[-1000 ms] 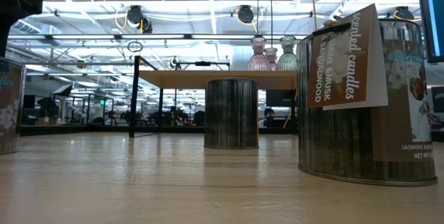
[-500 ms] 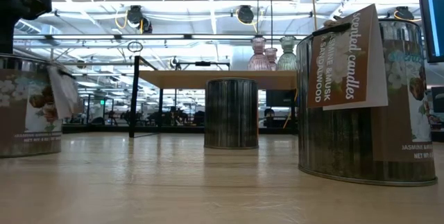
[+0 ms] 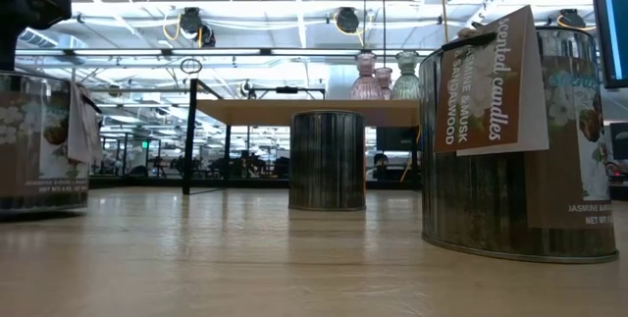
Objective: Pick & Place candle stick holders
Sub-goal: Put the left scented candle on the shelf
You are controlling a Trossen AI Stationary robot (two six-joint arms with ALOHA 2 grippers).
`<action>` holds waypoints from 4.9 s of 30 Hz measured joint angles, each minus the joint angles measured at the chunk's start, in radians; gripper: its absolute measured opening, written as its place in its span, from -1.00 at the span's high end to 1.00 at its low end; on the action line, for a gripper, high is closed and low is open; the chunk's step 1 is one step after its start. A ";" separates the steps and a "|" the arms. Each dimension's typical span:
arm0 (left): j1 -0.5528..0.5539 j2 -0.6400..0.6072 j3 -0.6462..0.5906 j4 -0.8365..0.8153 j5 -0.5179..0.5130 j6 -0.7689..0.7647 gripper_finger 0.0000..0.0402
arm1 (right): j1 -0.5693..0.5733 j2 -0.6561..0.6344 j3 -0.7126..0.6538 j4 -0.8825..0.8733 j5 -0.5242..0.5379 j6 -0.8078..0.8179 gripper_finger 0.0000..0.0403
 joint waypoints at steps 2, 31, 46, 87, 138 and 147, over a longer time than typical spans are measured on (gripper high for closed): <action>0.000 -0.017 0.000 -0.008 -0.001 0.001 1.00 | 0.000 0.000 0.000 0.000 0.000 0.000 1.00; 0.186 -0.171 0.098 -0.096 -0.191 0.260 1.00 | 0.000 0.000 0.000 0.000 0.000 0.000 1.00; 0.601 -0.171 0.400 -0.150 -0.208 0.881 1.00 | 0.000 0.000 0.000 0.000 0.000 0.000 1.00; 1.554 0.411 1.057 -0.247 0.242 1.781 1.00 | 0.000 0.001 0.000 0.000 0.000 0.026 1.00; 1.556 0.411 1.065 -0.316 0.316 1.759 0.87 | -0.002 0.001 0.000 0.000 0.000 0.027 1.00; 1.542 0.411 1.065 -0.290 0.322 1.761 0.87 | -0.002 0.001 0.000 0.000 0.000 0.027 1.00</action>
